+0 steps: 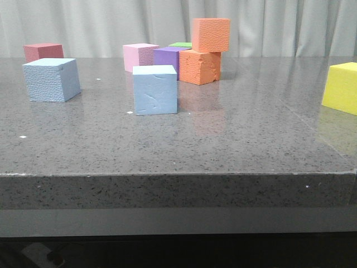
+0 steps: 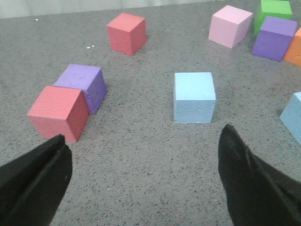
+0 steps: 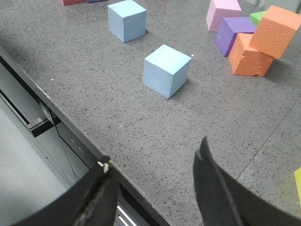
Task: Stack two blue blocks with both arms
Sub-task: 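Move the left gripper toward the light-blue cube nearest the red cube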
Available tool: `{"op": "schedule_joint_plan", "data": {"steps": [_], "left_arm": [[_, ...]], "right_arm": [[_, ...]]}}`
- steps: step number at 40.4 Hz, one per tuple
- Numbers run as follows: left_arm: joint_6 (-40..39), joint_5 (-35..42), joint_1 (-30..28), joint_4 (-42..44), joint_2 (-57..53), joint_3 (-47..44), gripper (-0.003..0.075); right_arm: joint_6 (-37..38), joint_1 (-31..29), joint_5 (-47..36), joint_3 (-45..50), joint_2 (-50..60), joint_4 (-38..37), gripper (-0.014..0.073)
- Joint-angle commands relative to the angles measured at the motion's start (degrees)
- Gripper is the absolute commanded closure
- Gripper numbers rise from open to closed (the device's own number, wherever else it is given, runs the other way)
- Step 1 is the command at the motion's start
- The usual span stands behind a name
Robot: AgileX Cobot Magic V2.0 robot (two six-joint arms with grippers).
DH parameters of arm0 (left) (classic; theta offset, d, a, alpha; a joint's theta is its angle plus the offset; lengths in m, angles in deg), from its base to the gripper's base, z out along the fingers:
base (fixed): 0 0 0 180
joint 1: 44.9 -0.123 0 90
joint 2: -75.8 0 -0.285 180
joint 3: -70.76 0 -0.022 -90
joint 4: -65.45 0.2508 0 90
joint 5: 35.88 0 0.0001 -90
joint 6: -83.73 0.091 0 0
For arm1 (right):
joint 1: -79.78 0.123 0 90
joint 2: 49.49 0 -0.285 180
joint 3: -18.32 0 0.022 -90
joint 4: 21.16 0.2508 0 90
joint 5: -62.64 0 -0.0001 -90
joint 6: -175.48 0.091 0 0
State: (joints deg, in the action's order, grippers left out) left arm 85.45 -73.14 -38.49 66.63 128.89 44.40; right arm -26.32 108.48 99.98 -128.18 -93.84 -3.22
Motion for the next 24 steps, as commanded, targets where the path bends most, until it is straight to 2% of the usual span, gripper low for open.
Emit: {"op": "schedule_joint_plan", "data": {"steps": [1, 9, 19, 24], "left_arm": [[0.2, 3.5, 3.6, -0.7, 3.1, 4.3, 0.01], [3.3, 3.2, 11.8, -0.3, 11.5, 9.7, 0.01], [0.8, -5.6, 12.1, 0.2, 27.9, 23.9, 0.009], [-3.5, -9.6, 11.3, 2.2, 36.4, 31.4, 0.009]], "right_arm": [[-0.3, -0.4, -4.1, -1.4, 0.2, 1.0, 0.0207], [-0.3, -0.4, -4.1, -1.4, 0.2, 1.0, 0.0207], [-0.3, -0.4, -4.1, -1.4, 0.2, 1.0, 0.0207], [-0.3, -0.4, -4.1, -1.4, 0.2, 1.0, 0.0207]]}}
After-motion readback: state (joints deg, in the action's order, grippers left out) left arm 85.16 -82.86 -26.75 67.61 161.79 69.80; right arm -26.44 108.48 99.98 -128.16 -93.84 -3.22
